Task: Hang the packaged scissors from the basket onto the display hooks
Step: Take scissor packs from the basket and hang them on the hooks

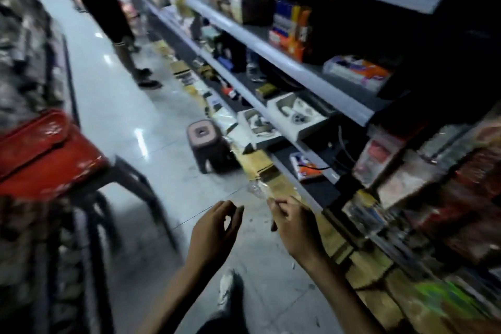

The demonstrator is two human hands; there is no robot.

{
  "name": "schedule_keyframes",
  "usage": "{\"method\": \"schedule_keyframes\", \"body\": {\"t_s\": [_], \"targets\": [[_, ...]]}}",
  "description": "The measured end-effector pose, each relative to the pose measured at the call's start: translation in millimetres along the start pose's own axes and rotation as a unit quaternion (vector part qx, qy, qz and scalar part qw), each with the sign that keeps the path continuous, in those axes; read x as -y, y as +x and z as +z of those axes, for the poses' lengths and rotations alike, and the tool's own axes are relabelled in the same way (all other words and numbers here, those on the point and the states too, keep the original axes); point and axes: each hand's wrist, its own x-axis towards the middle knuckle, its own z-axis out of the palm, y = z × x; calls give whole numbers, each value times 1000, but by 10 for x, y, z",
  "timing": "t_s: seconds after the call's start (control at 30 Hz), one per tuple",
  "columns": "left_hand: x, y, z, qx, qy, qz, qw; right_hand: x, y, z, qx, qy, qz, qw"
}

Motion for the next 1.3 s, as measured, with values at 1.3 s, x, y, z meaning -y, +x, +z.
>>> {"method": "schedule_keyframes", "body": {"t_s": [1.3], "targets": [[4630, 1372, -3418, -118, 169, -227, 952, 3376, 2302, 5277, 366, 6, -226, 903]]}}
